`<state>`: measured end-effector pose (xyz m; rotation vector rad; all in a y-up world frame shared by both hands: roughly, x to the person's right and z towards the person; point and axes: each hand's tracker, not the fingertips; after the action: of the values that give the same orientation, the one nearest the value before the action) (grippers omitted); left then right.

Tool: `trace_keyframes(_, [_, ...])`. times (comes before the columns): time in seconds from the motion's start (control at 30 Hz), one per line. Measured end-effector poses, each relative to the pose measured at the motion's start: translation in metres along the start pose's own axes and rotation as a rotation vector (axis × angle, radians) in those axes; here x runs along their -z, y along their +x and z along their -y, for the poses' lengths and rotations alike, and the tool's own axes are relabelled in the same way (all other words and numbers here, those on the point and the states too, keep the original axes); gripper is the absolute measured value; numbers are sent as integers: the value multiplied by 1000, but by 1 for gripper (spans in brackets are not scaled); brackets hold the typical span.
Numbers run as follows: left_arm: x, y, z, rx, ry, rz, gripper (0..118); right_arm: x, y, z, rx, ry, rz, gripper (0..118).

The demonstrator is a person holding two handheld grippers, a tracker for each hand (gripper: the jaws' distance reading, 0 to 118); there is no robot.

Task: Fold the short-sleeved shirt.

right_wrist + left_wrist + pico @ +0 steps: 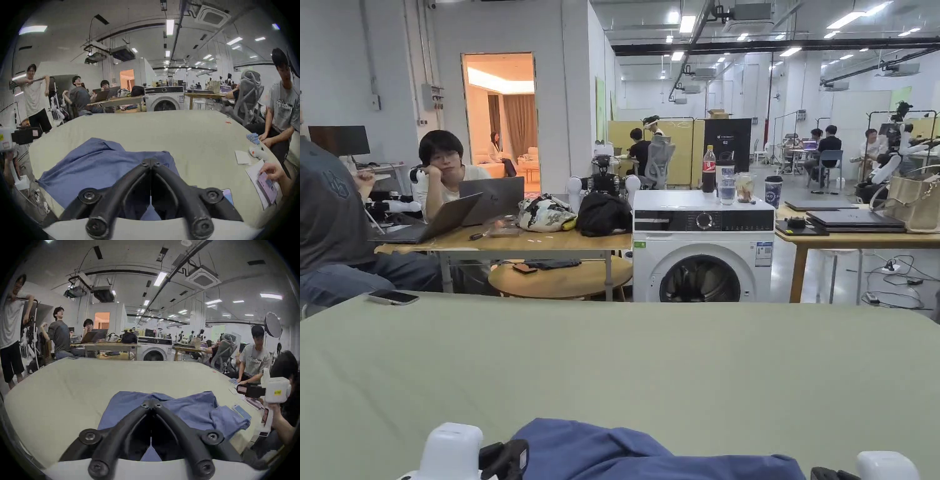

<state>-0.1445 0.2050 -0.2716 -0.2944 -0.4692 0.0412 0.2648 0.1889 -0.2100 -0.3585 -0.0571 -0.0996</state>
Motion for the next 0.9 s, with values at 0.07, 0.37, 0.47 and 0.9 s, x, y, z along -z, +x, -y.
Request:
trace_keyframes(0.07, [1,1,-2,-4,6,-11,0,0,-3,3,-28,-7,18,0])
trace_keyframes(0.37, [42,-30,-20,-16,-106,-23,0,-1,6,12,28,-22,2,0])
trace_keyframes(0.47, [98,-59,-35,-63,-252,28,10,-1,10,16,47,-28,-11,0])
trace_keyframes(0.9, [331,-142,-8,-187,-623,-131,72,-5,55,19,138,-102,52,0])
